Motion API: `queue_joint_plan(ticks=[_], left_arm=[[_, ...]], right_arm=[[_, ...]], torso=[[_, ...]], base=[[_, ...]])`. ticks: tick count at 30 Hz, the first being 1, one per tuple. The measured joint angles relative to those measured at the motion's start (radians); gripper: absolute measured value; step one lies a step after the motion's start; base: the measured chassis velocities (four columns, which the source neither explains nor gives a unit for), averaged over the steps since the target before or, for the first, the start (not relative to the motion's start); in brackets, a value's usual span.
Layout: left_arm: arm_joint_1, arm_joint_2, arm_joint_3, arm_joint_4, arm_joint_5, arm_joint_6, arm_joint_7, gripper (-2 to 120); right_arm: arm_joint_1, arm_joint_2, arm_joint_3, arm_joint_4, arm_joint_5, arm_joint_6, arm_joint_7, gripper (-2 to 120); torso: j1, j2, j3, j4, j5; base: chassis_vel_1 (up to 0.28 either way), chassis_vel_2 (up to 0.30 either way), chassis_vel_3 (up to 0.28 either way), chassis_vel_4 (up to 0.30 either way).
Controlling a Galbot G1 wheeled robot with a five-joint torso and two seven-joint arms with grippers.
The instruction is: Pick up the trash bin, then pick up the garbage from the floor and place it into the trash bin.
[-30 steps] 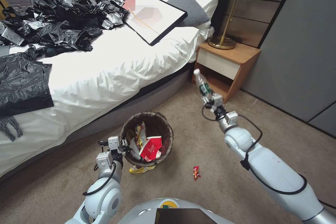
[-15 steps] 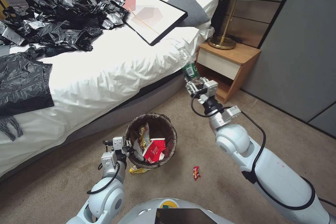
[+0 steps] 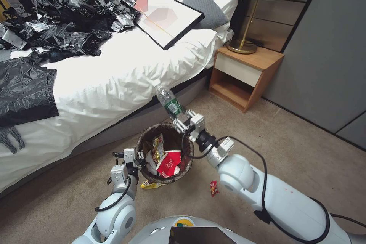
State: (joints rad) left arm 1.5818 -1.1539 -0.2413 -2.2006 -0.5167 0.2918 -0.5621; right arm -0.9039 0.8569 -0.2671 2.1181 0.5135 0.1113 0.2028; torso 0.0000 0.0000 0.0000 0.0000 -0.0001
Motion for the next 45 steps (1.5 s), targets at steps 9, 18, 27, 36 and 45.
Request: queue_joint_plan(ticks=[9, 18, 27, 36, 45], left_arm=[[0.002, -0.005, -0.001, -0.017, 0.000, 0.000, -0.001, 4], [0.008, -0.007, -0.008, -0.028, -0.001, 0.000, -0.001, 4], [0.007, -0.007, -0.010, -0.030, -0.003, 0.000, -0.003, 4], [0.006, -0.007, -0.010, -0.030, -0.005, -0.001, -0.003, 4], [0.006, -0.004, -0.010, -0.030, -0.007, -0.002, -0.004, 4]], right_arm=[[0.003, 0.011, -0.144, -0.112, -0.051, 0.017, -0.006, 36], [0.024, 0.023, -0.199, -0.187, -0.074, 0.022, -0.008, 36], [0.027, 0.027, -0.214, -0.219, -0.093, 0.019, -0.003, 37], [0.024, 0.028, -0.210, -0.216, -0.097, 0.011, 0.015, 72], [0.020, 0.028, -0.209, -0.208, -0.097, 0.011, 0.020, 100]], torso=[[0.000, 0.000, 0.000, 0.0000, 0.0000], [0.000, 0.000, 0.000, 0.0001, 0.0000], [0.000, 0.000, 0.000, 0.0001, 0.0000], [0.000, 0.000, 0.000, 0.0000, 0.0000], [0.000, 0.000, 0.000, 0.0000, 0.0000]], base=[[0.000, 0.000, 0.000, 0.000], [0.000, 0.000, 0.000, 0.000], [0.000, 0.000, 0.000, 0.000], [0.000, 0.000, 0.000, 0.000], [0.000, 0.000, 0.000, 0.000]])
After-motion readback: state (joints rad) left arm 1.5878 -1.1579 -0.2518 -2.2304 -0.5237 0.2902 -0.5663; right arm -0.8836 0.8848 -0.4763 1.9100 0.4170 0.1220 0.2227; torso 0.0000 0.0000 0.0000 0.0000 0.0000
